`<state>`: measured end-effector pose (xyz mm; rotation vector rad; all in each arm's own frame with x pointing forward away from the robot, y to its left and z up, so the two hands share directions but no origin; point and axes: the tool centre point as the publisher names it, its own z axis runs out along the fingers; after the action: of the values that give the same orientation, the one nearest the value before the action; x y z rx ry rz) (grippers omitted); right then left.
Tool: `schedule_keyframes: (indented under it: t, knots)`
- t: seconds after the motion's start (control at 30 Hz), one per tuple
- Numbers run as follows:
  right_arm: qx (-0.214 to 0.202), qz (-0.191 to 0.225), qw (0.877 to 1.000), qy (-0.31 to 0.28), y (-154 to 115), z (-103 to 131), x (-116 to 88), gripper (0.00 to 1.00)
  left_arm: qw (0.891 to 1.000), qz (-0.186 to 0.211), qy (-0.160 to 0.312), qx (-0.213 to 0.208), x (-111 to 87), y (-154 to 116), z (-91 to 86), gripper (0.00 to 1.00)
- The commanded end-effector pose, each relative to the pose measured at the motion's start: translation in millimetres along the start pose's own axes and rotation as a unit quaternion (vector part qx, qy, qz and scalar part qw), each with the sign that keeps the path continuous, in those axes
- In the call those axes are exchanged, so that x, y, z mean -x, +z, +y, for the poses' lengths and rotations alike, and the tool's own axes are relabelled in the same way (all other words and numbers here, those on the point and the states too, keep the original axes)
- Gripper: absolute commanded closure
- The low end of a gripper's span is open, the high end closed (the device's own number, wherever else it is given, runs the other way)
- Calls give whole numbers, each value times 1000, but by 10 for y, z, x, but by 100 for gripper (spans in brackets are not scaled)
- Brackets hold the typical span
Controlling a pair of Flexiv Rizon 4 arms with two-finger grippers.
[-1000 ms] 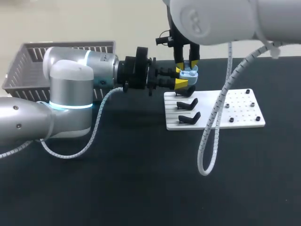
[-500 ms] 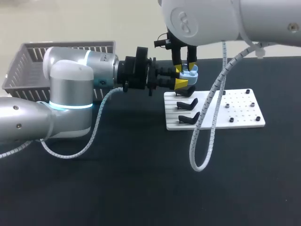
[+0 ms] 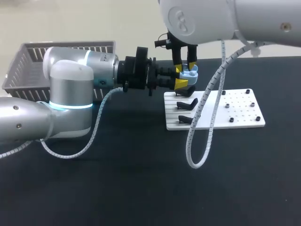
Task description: Pick up each earbud case from the left stands, insert the matching earbuds, close the lid, and place the case in the box.
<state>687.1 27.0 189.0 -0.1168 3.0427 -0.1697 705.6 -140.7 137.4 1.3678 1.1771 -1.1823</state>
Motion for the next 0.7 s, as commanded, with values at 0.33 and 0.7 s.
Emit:
schedule_keyframes:
  t: [0.33, 0.7]
  knots:
    - [2, -2, 1000, -3, 37, 23, 5, 100, 1000, 0, 1, 1, -6, 5, -1, 100]
    - [0, -3, 1000, 0, 81, -2, 10, 100, 1000, 0, 1, 1, -6, 5, -1, 100]
